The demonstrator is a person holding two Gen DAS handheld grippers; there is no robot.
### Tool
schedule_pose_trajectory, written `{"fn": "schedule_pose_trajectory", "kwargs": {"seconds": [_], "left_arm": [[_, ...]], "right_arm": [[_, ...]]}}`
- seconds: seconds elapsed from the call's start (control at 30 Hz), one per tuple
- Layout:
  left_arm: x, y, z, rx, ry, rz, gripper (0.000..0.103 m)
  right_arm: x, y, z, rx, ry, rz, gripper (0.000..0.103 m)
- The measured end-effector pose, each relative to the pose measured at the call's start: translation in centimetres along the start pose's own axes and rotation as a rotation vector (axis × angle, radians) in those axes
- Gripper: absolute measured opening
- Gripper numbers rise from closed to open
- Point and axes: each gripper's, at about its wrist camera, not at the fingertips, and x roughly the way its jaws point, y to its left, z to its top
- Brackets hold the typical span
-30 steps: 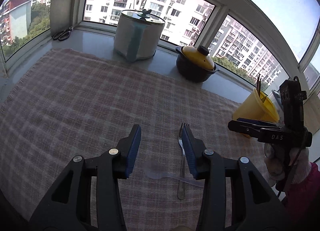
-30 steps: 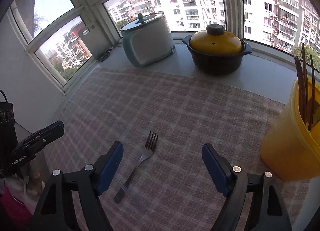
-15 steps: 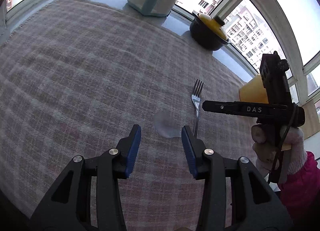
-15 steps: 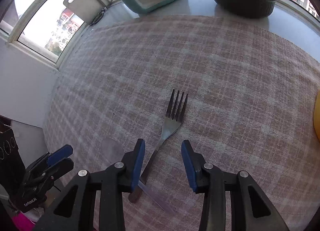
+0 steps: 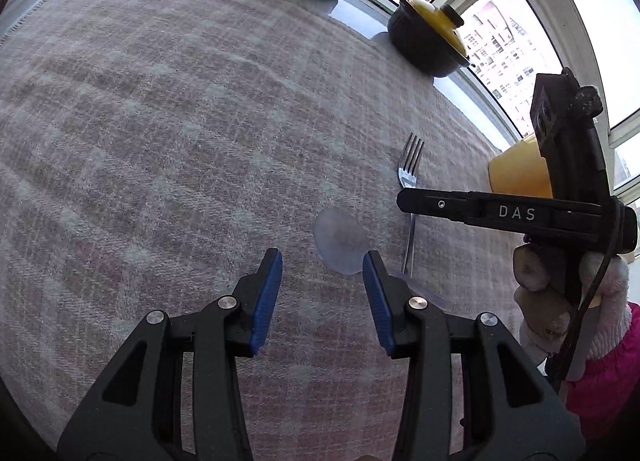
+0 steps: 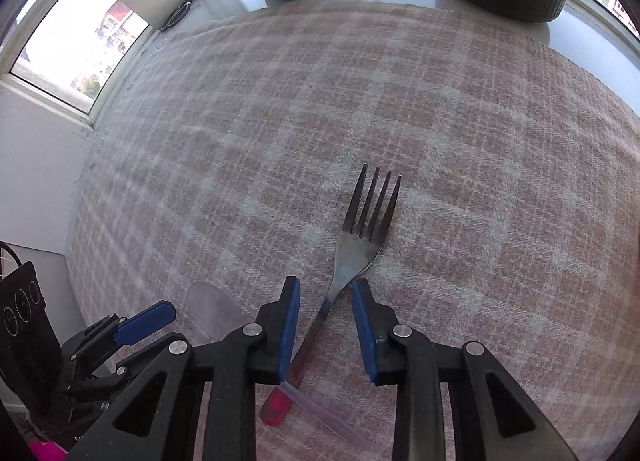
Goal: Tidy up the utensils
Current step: 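Close the right tool on the steel fork handle and lift it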
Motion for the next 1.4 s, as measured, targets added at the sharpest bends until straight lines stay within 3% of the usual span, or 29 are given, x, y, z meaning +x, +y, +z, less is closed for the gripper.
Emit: {"fn": "schedule_pose_trajectory", "kwargs": {"seconds": [0.17, 0.27, 0.33, 0.5, 0.63, 0.87, 1.03, 1.17, 1.4], "left_arm": [[0.7, 0.0, 0.4, 0.015, 0.012, -0.013, 0.041], [1.1, -0.3, 0.5, 0.034, 0.020, -0.024, 0.037], [1.3, -0.5, 0.6, 0.044, 0.021, -0.027, 0.037], [1.9, -1.2, 0.8, 0.074, 0.024, -0.012, 0.027], [2.5, -1.4, 1.2, 0.091, 0.022, 0.019, 0.007], [2.4, -1.6, 1.3, 0.112, 0.022, 0.008, 0.007], [2.3, -1.6, 1.3, 0.106, 0.030, -0.011, 0.006], [1.9, -1.8, 1.4, 0.098, 0.024, -0.027, 0.005], [-0.3, -1.8, 1.9, 0.104, -0.016, -0.034, 0.003]], "right_arm": [[0.3, 1.5, 0.1, -0.067, 0.006, -0.085, 0.026], [0.6, 2.3, 0.0, -0.133, 0.012, -0.150, 0.016], [0.7, 2.6, 0.1, -0.166, 0.016, -0.167, 0.015], [0.6, 2.4, 0.3, -0.174, 0.025, -0.173, 0.011], [0.3, 1.5, 0.6, -0.165, 0.027, -0.178, 0.008], [-0.8, -1.4, 0.7, -0.129, 0.025, -0.169, 0.008], [-0.9, -1.4, 0.2, -0.128, 0.027, -0.170, 0.016], [-0.8, -0.3, -0.4, -0.178, 0.010, -0.218, 0.009], [-2.1, -0.9, -1.3, -0.139, -0.057, -0.162, 0.004]]}}
